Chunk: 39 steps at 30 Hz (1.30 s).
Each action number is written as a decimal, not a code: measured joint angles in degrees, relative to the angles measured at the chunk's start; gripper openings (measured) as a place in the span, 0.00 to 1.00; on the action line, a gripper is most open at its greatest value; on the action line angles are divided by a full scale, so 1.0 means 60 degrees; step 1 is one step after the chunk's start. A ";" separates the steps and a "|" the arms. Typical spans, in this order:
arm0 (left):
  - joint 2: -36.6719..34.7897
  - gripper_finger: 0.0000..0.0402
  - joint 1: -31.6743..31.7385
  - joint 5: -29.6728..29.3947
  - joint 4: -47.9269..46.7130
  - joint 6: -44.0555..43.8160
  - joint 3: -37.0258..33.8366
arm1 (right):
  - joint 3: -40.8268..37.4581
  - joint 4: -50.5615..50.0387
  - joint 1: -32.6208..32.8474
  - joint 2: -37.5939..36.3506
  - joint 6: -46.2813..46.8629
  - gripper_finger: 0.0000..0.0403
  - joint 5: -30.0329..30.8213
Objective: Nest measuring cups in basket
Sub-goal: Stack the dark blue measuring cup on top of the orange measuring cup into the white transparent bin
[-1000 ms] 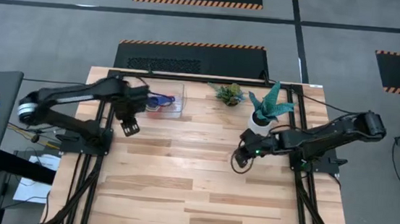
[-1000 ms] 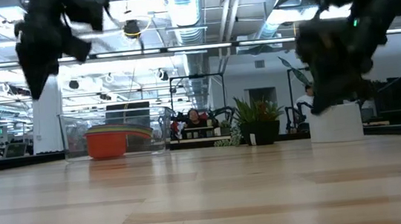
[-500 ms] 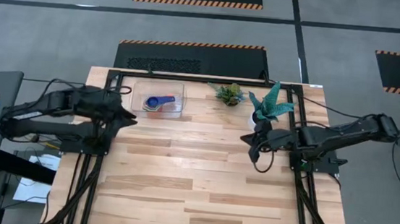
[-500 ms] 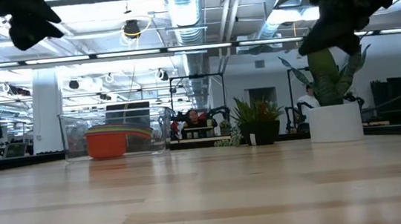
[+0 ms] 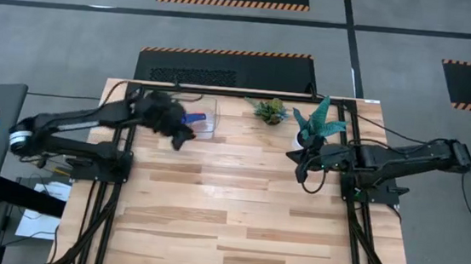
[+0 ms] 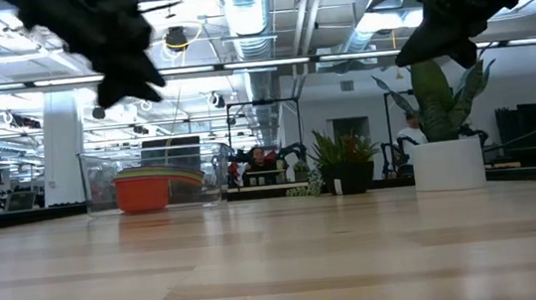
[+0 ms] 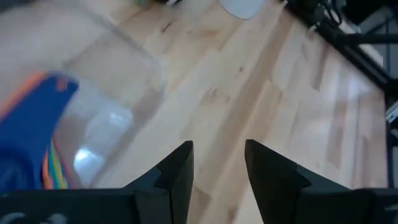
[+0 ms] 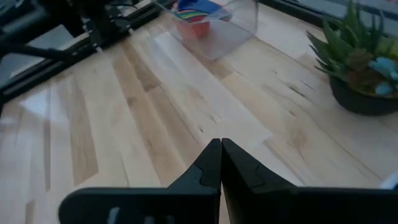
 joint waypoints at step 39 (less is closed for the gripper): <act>0.6965 0.33 0.2133 -0.0624 -0.3883 0.3516 0.7071 | 0.0000 -0.1530 0.0223 0.0076 0.0656 0.07 -0.0224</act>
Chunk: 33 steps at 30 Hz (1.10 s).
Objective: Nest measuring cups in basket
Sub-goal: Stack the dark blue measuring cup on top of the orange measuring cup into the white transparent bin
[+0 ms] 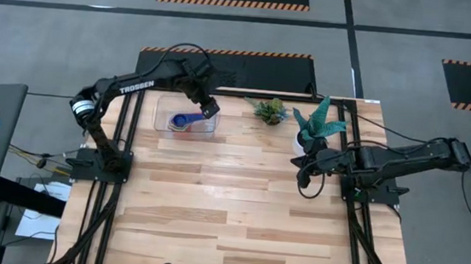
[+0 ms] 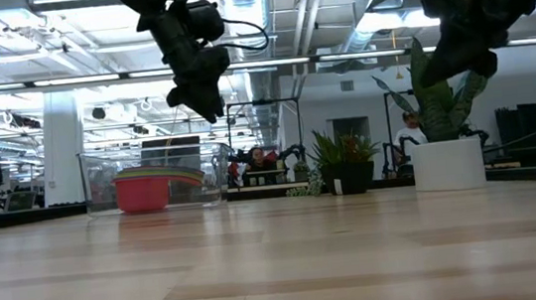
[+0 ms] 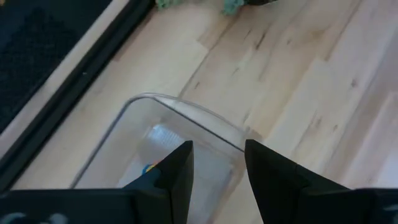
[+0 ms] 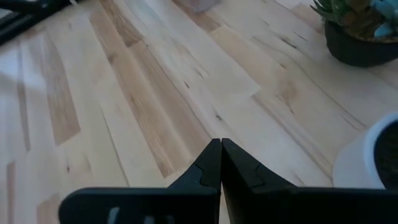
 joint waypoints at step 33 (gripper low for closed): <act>0.0794 0.00 -0.0796 -0.1312 -0.2152 0.1977 -0.0164 | 0.0000 -0.0059 0.0000 0.1557 0.1111 0.07 0.0004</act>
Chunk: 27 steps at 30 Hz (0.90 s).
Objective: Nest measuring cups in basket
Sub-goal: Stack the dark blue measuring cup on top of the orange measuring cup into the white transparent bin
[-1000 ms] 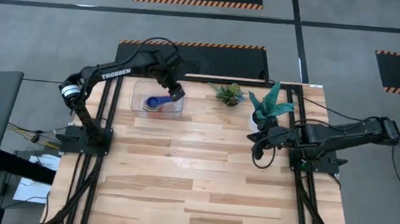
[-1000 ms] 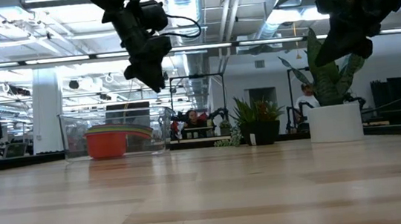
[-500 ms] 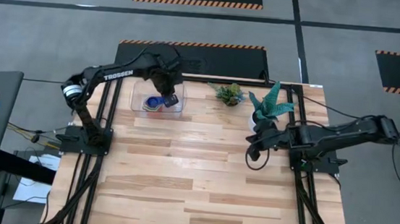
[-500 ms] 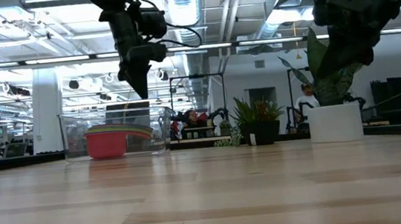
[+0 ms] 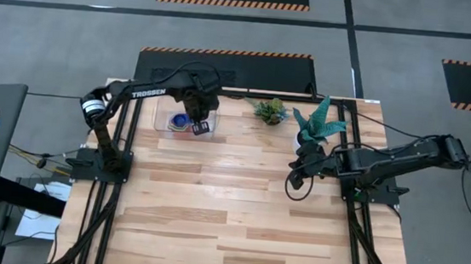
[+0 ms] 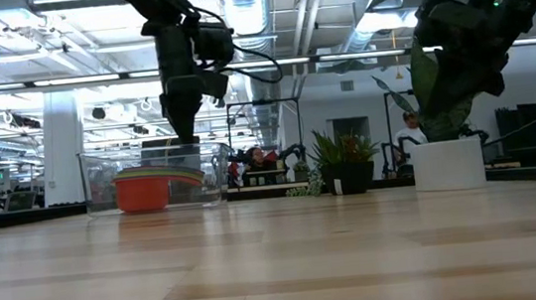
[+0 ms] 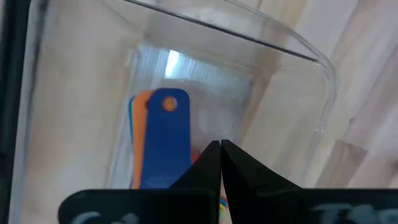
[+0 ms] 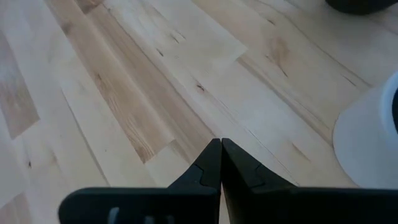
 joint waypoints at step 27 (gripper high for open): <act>0.1112 0.00 -0.0269 -0.0487 0.0355 0.0280 -0.0314 | 0.0000 0.0008 0.0000 -0.0002 -0.0079 0.07 -0.0032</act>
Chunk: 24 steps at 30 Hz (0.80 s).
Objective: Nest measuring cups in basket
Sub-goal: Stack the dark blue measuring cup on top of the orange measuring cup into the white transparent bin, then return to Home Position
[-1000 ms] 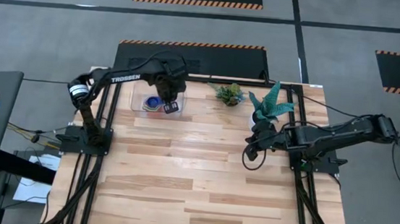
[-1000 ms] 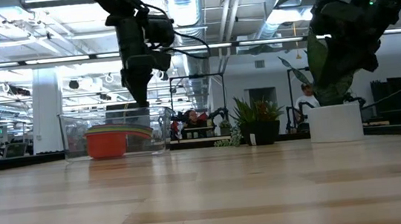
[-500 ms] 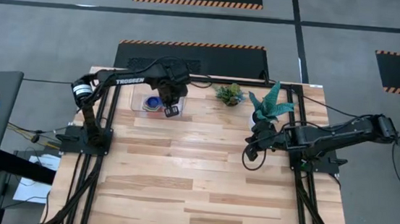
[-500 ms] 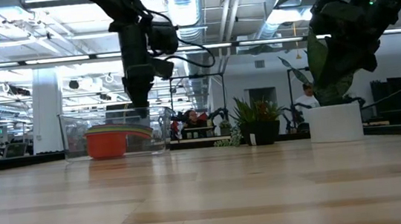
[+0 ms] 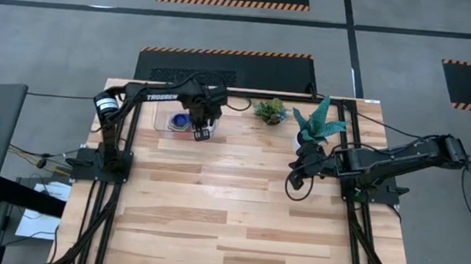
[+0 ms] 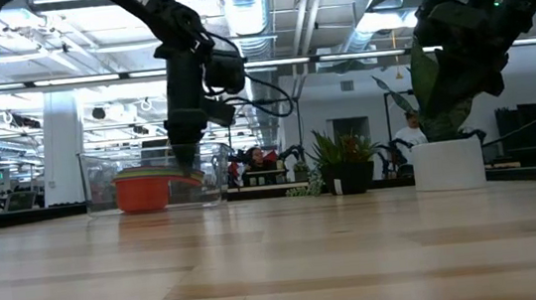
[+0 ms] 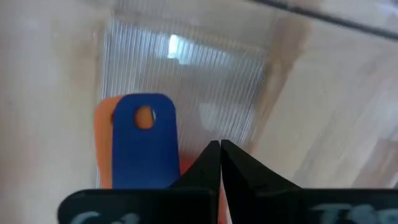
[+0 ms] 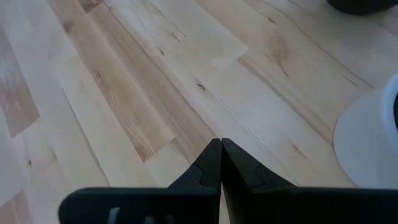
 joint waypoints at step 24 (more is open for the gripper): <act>0.0028 0.00 -0.0024 -0.0574 0.0155 0.0118 0.0010 | 0.0000 -0.0096 0.0000 0.0000 -0.0029 0.07 -0.0196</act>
